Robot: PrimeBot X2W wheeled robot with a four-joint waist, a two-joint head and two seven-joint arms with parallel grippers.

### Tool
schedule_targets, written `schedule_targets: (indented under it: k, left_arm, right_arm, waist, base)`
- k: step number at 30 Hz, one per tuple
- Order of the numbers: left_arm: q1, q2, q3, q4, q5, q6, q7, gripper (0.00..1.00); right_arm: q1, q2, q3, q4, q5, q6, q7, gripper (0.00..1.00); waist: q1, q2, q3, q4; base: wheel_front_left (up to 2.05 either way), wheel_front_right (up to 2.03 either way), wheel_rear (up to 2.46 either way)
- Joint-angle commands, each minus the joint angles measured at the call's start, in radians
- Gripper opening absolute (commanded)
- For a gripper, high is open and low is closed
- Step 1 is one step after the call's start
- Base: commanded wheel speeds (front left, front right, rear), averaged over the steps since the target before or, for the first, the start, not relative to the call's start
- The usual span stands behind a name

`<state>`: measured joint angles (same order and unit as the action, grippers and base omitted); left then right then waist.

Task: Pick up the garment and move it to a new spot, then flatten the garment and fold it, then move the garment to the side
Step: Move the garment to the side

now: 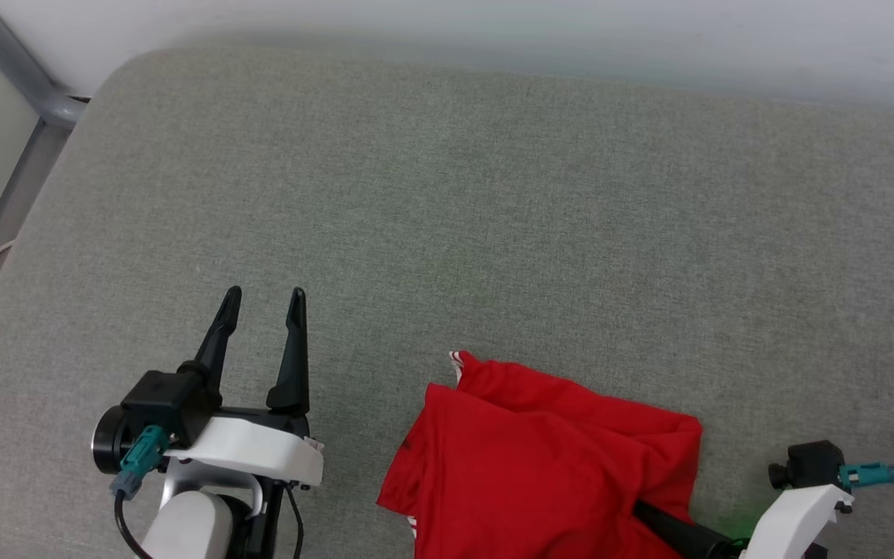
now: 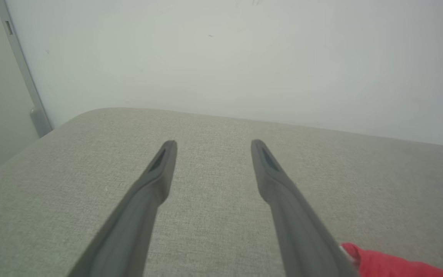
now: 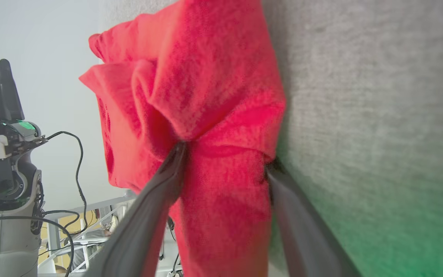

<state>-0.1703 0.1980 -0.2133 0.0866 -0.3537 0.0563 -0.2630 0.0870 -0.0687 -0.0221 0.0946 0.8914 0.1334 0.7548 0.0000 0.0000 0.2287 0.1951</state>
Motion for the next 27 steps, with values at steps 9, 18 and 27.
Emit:
schedule_targets:
  k: [9, 18, 27]
  left_arm:
    - [0.004, -0.025, 0.044, 0.025, 0.037, -0.035, -0.002, 1.0]
    - [0.035, -0.032, 0.069, 0.005, 0.061, -0.052, -0.002, 1.0]
    - [0.002, -0.033, 0.068, -0.034, 0.09, -0.066, -0.002, 1.0]
  right_arm:
    - [-0.038, -0.027, 0.028, -0.05, -0.045, -0.004, -0.009, 0.0]
    - [-0.047, -0.109, 0.017, -0.152, -0.161, -0.003, -0.017, 0.0]
    - [-0.118, -0.183, -0.01, -0.181, -0.232, -0.003, -0.022, 0.0]
  waist:
    - [0.0, 0.0, -0.041, -0.042]
    - [0.0, 0.0, -0.087, -0.195]
    - [0.0, 0.0, -0.022, -0.407]
  base:
    - [0.0, 0.0, 0.0]
    - [0.0, 0.0, 0.0]
    - [0.0, 0.0, 0.0]
